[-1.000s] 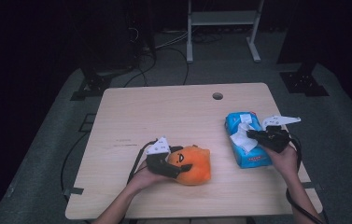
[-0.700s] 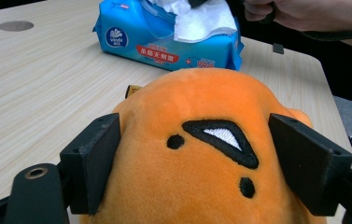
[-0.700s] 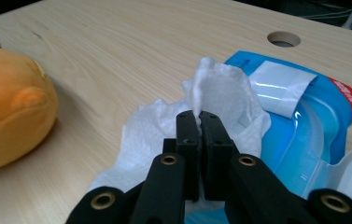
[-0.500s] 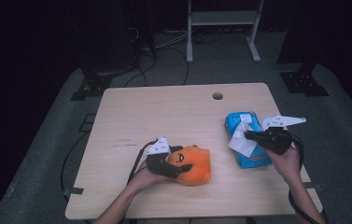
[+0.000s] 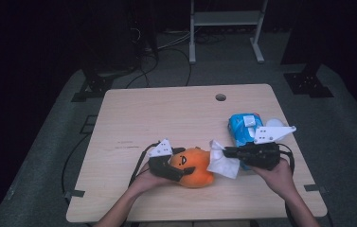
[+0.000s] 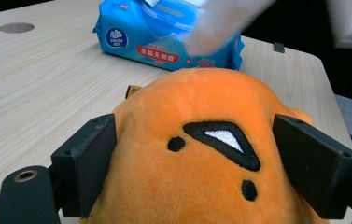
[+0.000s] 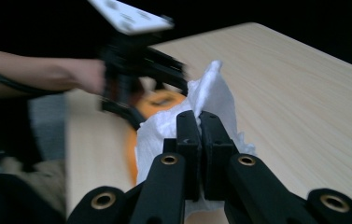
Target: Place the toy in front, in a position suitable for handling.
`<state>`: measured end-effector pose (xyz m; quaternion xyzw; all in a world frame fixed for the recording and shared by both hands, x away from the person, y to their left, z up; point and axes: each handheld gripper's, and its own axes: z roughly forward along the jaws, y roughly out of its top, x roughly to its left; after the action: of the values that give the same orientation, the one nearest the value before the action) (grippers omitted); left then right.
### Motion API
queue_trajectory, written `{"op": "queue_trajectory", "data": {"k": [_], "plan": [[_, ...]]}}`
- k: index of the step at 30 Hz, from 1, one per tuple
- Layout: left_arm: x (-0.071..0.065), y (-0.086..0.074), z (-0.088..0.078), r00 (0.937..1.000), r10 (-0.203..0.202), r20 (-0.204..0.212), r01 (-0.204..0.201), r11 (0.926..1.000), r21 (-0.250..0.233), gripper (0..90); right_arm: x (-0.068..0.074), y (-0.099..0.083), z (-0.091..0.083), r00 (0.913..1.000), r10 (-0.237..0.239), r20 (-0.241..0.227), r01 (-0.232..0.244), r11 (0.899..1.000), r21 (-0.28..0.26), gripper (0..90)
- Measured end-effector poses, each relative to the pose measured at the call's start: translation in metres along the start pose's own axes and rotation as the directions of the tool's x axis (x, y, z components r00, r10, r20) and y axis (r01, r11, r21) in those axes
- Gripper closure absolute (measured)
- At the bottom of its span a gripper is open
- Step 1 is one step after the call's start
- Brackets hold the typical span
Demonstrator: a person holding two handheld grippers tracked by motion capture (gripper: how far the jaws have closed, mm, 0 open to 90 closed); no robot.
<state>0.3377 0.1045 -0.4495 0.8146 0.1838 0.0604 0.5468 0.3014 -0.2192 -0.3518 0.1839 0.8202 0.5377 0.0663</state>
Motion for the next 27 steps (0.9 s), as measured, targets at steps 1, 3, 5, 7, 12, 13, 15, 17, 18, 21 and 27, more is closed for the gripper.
{"op": "queue_trajectory", "data": {"k": [1,3,5,7,12,13,15,17,18,21,27], "plan": [[0.0,0.0,0.0,1.0,0.001,0.001,-0.001,1.0,-0.001,15.0,0.005,0.004,0.004,0.9993,-0.011,-0.034,0.011,1.0,-0.002,86.8],[0.0,0.0,0.0,1.0,0.003,0.003,-0.003,1.0,-0.003,14.7,0.009,0.007,0.009,0.9968,-0.005,-0.08,0.005,1.0,0.0,86.8],[0.0,0.0,0.0,1.0,0.006,0.006,-0.006,1.0,-0.003,14.5,0.008,0.008,0.018,0.9955,-0.011,-0.095,0.013,1.0,0.017,86.7],[0.0,0.0,0.0,0.9999,0.015,0.008,-0.015,0.9999,-0.003,14.6,0.001,0.003,0.029,0.9954,0.011,-0.096,-0.008,0.999,0.033,86.6],[-0.001,-0.001,0.0,0.9996,0.021,0.019,-0.021,0.9998,-0.002,14.6,-0.026,-0.016,0.06,0.9964,0.067,-0.052,-0.063,0.994,0.089,86.2],[-0.001,-0.001,0.0,0.9995,0.024,0.023,-0.024,0.9997,-0.003,14.6,-0.028,-0.018,0.064,0.9971,0.064,-0.042,-0.059,0.994,0.095,85.9],[-0.001,-0.001,-0.001,0.9993,0.027,0.026,-0.027,0.9996,-0.001,14.6,-0.031,-0.022,0.073,0.9978,0.066,-0.012,-0.064,0.993,0.102,82.4],[-0.001,-0.001,-0.001,0.9992,0.027,0.029,-0.027,0.9996,-0.001,14.6,-0.031,-0.024,0.079,0.998,0.063,0.005,-0.063,0.993,0.098,78.2],[-0.001,-0.002,-0.001,0.9992,0.027,0.029,-0.027,0.9996,0.001,14.5,-0.031,-0.024,0.08,0.9979,0.065,0.005,-0.065,0.994,0.092,76.1],[-0.001,-0.002,-0.002,0.9991,0.031,0.028,-0.031,0.9995,0.006,14.7,-0.028,-0.022,0.083,0.9971,0.07,-0.032,-0.067,0.994,0.084,66.9],[-0.004,0.0,0.001,0.999,0.041,0.019,-0.042,0.999,0.015,15.0,-0.017,-0.014,0.088,0.995,0.047,-0.088,-0.039,0.995,0.091,58.8]]}}
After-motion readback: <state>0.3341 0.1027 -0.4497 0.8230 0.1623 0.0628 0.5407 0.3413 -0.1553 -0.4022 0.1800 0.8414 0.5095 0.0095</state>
